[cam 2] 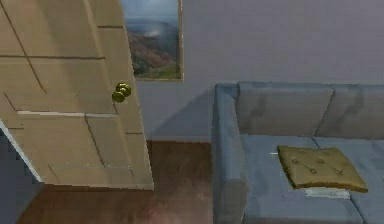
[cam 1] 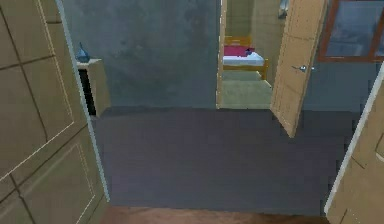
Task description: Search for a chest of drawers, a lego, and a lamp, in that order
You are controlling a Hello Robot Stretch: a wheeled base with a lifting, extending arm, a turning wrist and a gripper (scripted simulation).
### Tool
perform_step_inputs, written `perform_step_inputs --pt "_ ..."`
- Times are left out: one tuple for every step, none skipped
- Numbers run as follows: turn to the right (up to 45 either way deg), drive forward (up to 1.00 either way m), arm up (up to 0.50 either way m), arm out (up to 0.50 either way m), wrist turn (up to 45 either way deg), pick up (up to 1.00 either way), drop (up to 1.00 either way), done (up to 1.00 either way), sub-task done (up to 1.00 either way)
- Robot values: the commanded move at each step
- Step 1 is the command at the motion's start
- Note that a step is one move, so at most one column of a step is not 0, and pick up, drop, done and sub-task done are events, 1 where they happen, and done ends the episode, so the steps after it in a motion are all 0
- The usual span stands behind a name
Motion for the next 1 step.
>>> perform_step_inputs --pt "0.0 1.00 0.00 0.00 0.0 0.00 0.00 0.00 0.00"
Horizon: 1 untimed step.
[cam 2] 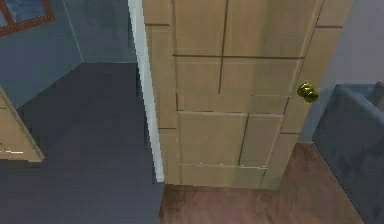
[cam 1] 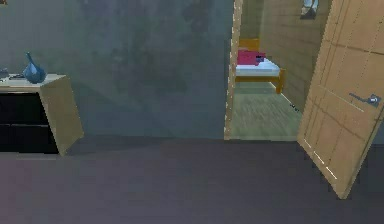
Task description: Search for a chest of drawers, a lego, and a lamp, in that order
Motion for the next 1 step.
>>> perform_step_inputs --pt "-3.0 0.00 0.00 0.00 0.0 0.00 0.00 0.00 0.00"
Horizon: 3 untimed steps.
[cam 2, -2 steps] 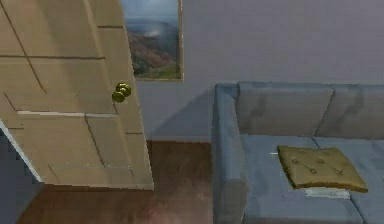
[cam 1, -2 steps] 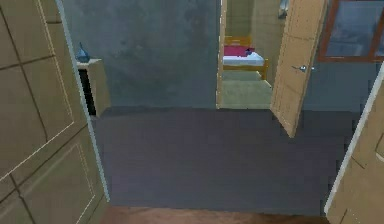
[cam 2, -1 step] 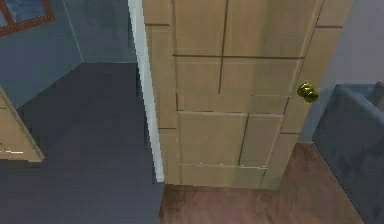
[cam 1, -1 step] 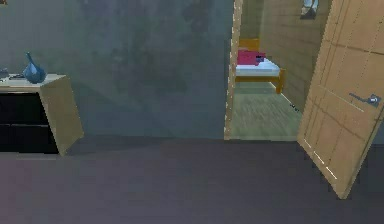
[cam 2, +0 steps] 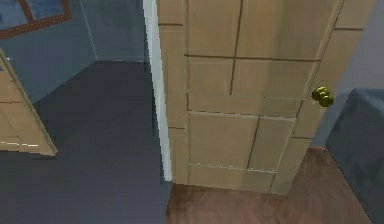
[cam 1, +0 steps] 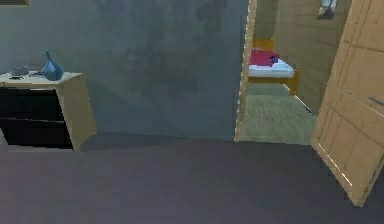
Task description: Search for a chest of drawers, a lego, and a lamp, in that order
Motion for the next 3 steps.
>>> perform_step_inputs --pt "0.0 0.55 0.00 0.00 0.0 0.00 0.00 0.00 0.00" --pt "-30.0 0.00 0.00 0.00 0.0 0.00 0.00 0.00 0.00" --pt "-3.0 0.00 0.00 0.00 0.0 0.00 0.00 0.00 0.00"
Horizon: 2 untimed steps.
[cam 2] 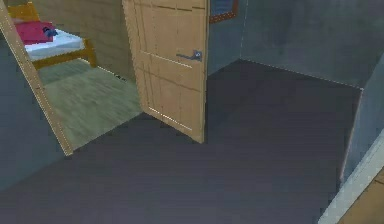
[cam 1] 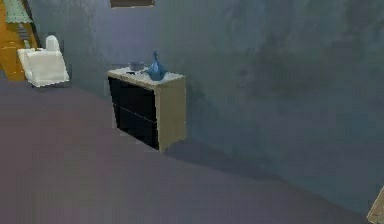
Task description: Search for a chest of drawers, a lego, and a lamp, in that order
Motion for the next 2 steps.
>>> perform_step_inputs --pt "0.0 1.00 0.00 0.00 0.0 0.00 0.00 0.00 0.00" --pt "0.0 0.20 0.00 0.00 0.0 0.00 0.00 0.00 0.00"
